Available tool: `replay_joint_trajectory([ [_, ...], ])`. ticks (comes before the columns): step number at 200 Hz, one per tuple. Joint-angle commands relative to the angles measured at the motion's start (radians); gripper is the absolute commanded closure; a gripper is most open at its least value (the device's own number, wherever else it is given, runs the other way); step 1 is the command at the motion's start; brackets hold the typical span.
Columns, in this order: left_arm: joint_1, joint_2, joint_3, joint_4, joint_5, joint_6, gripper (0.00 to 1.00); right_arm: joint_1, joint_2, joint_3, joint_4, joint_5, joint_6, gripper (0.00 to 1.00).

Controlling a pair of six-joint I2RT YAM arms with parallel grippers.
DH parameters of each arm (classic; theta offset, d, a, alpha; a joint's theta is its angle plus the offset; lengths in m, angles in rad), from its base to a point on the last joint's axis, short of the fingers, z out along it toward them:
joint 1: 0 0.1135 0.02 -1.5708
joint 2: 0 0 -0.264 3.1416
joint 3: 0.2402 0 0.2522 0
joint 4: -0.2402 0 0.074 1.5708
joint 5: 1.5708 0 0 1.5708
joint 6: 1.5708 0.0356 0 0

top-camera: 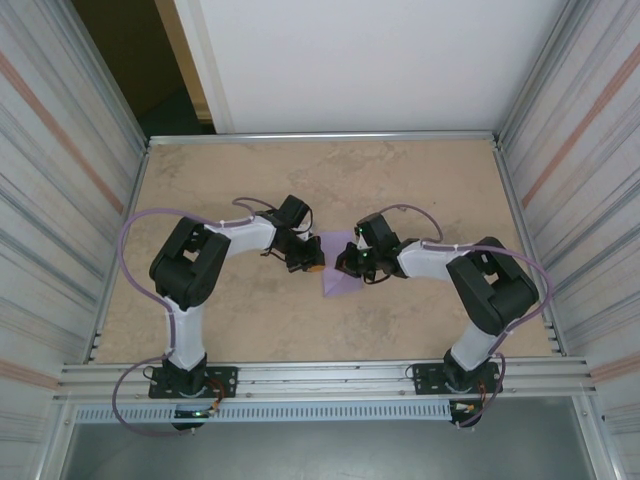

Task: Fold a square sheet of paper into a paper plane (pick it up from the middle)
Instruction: Fold the triangle a second time at the center of the table.

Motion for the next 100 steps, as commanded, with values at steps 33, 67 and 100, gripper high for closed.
replay_joint_trajectory([
  [33,0.001,0.054,0.005,-0.109,-0.096,0.032,1.0,-0.028,0.048,-0.052,-0.026,0.03,-0.014,1.0],
  [67,0.001,0.052,0.045,-0.122,-0.083,0.045,1.0,-0.028,0.071,-0.093,-0.01,0.052,0.004,1.0],
  [100,-0.013,-0.036,0.094,-0.072,-0.032,0.04,1.0,-0.027,0.079,-0.124,0.002,0.072,0.034,1.0],
])
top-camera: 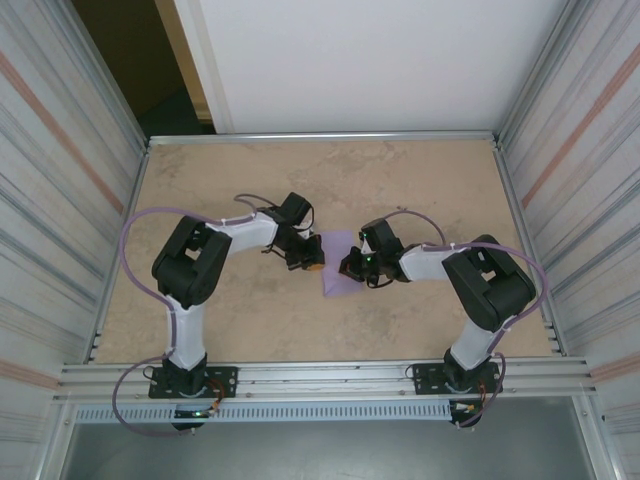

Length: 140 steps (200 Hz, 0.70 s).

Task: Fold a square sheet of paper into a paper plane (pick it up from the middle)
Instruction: Fold the triangle a second time at the center of the table.

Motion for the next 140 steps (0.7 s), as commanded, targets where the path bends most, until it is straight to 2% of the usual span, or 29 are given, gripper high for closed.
replay_joint_trajectory([
  [1,-0.013,-0.055,0.042,-0.008,-0.012,0.016,1.0,-0.004,0.054,-0.057,-0.089,0.076,0.025,1.0],
  [34,-0.049,-0.163,-0.035,0.057,-0.002,-0.024,0.98,-0.001,0.051,-0.066,-0.09,0.084,0.059,1.0],
  [55,-0.063,-0.196,-0.131,0.131,0.052,-0.083,0.98,-0.003,0.059,-0.068,-0.103,0.086,0.082,1.0],
  [77,-0.089,-0.201,-0.186,0.181,0.085,-0.121,0.98,-0.001,0.064,-0.064,-0.115,0.078,0.097,1.0],
  [140,-0.127,-0.153,-0.187,0.174,0.071,-0.126,0.98,0.001,0.079,-0.053,-0.145,0.079,0.12,1.0],
])
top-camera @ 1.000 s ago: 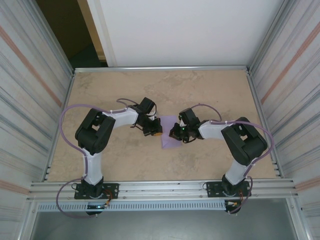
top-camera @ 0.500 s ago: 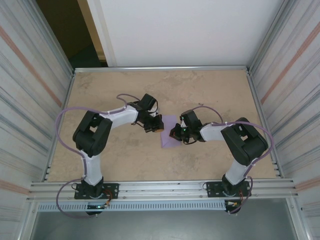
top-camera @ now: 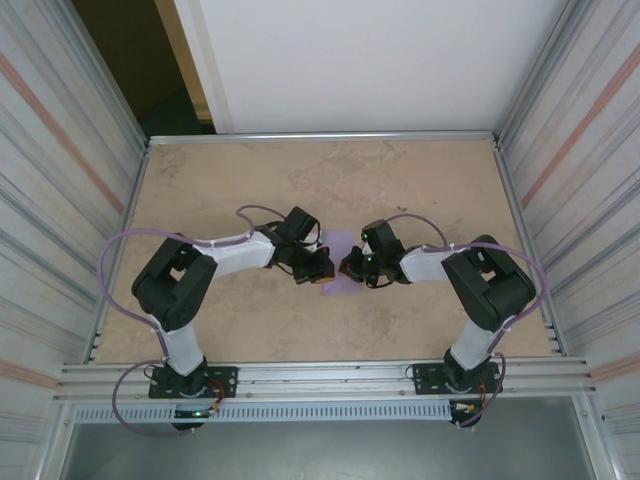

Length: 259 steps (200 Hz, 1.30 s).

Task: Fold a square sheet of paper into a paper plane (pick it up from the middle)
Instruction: Fold the triangle a second time at the center of the table.

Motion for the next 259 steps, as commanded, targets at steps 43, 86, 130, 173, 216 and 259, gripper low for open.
replay_joint_trajectory([
  [43,-0.024,0.065,0.031,-0.016,-0.002,0.007,0.98,0.001,0.087,-0.033,-0.184,0.072,0.037,1.0],
  [86,-0.025,0.075,0.035,-0.059,-0.044,0.035,0.98,0.001,0.099,-0.029,-0.187,0.071,0.04,1.0],
  [130,-0.016,0.08,0.037,-0.08,-0.06,0.051,0.96,0.001,0.105,-0.03,-0.192,0.069,0.039,1.0],
  [173,-0.014,0.086,0.025,-0.082,-0.066,0.053,0.96,0.0,0.106,-0.029,-0.195,0.071,0.037,1.0],
  [216,-0.008,0.089,0.014,-0.085,-0.07,0.061,0.97,0.001,0.11,-0.029,-0.201,0.071,0.034,1.0],
  [259,0.001,0.082,-0.006,-0.095,-0.065,0.073,0.97,0.002,0.119,-0.027,-0.209,0.072,0.032,1.0],
])
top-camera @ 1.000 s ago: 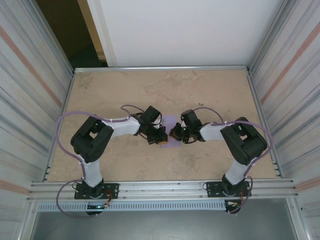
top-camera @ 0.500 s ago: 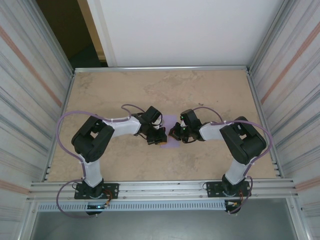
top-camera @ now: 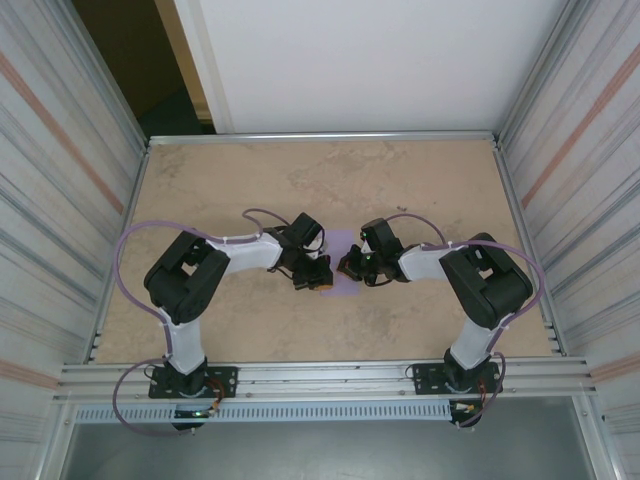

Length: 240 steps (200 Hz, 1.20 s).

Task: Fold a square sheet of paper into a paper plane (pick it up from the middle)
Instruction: Fold the triangle a second time at the center of the table.

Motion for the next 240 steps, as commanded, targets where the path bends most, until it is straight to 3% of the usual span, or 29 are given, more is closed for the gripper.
replay_joint_trajectory([
  [1,0.016,0.007,-0.022,-0.041,-0.01,0.032,0.97,0.002,0.097,-0.047,-0.208,0.089,0.011,1.0],
  [85,0.03,-0.03,-0.123,-0.058,0.003,0.054,0.98,0.004,0.109,-0.04,-0.231,0.096,0.004,1.0],
  [178,0.066,-0.2,-0.24,-0.103,0.005,0.076,0.96,0.012,0.147,-0.021,-0.278,0.107,0.011,1.0],
  [213,0.072,-0.28,-0.197,0.017,0.04,0.033,0.96,0.018,0.133,-0.01,-0.276,0.101,0.011,1.0],
  [240,0.063,-0.24,-0.178,0.136,0.059,-0.028,0.97,0.019,0.13,-0.004,-0.274,0.099,0.016,1.0],
])
